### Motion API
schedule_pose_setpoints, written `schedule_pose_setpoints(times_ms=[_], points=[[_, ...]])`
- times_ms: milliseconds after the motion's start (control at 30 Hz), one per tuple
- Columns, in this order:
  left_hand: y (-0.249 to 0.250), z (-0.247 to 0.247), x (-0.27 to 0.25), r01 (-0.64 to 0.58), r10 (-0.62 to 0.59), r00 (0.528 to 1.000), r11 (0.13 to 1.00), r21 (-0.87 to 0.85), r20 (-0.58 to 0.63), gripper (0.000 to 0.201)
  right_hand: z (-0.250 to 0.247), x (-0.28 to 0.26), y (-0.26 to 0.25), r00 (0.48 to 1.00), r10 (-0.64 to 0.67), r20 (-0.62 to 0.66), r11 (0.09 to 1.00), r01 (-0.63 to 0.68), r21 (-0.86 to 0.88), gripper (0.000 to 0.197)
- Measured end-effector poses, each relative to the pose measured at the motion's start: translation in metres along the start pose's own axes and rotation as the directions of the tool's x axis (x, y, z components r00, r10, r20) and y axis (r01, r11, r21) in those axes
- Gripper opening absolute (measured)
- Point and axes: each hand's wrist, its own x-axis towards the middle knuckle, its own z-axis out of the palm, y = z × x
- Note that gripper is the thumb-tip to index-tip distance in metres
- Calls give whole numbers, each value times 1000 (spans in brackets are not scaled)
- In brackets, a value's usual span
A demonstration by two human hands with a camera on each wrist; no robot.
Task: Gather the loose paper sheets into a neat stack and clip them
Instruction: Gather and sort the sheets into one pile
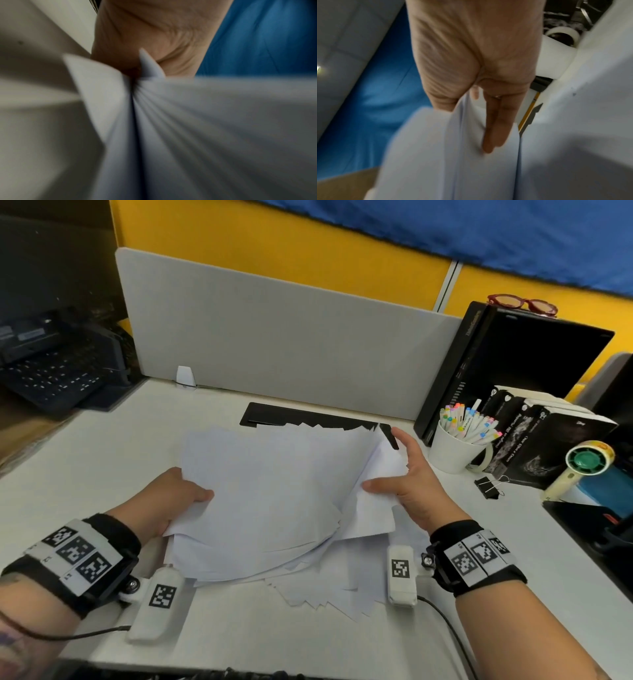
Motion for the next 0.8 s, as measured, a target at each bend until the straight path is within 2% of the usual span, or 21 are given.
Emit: schedule_pose_setpoints(times_ms=[67, 133, 167, 233, 267, 333, 367, 433, 533, 633, 667, 733, 800], points=[[-1, -1, 0, -2, 2, 1000, 1000, 5, -9, 52, 0, 1, 0, 997, -31, -76, 987, 19, -161, 109], [-1, -2, 0, -5, 5, 1000, 1000, 30, -15, 52, 1, 3, 1, 996, -18, -88, 938, -14, -345, 117], [-2, -3, 1, -6, 6, 1000, 999, 39, -16, 51, 1, 3, 2, 996, 15, -87, 878, -55, -475, 120], [-4, -4, 3, -5, 6, 1000, 999, 40, -14, 50, 1, 2, 3, 990, 79, -117, 673, -140, -726, 122], [-4, -4, 4, -4, 5, 1000, 999, 41, -14, 49, 1, 0, 2, 988, 95, -125, 585, -157, -796, 121], [-5, -4, 5, -2, 2, 1000, 999, 40, -13, 50, 2, -3, 0, 990, 127, -69, 482, -122, -867, 110], [-5, -4, 5, -4, 5, 1000, 999, 40, -13, 52, 4, -4, -2, 989, 146, -21, 461, -87, -883, 98], [-7, -5, 7, -4, 4, 1000, 999, 38, -14, 57, 10, -3, 1, 984, 171, 53, 481, -36, -876, 69], [-5, -4, 6, -1, 1, 1000, 1000, 16, -13, 54, 19, -1, 9, 990, 117, 82, 546, 5, -838, 46], [-4, -2, 4, 22, -23, 1000, 999, -40, -11, 49, 20, 1, 10, 997, -62, -35, 643, 13, -766, 24], [-3, -2, 3, 31, -32, 999, 997, -73, -15, 48, 19, 2, 10, 986, -133, -100, 674, 16, -739, 22], [-5, -2, 5, 32, -37, 999, 991, -130, -36, 44, 15, 2, 6, 936, -274, -221, 749, 64, -659, 37], [-5, -2, 7, 9, -18, 998, 989, -144, -63, 43, 9, 1, 4, 915, -318, -249, 841, 151, -519, 53]])
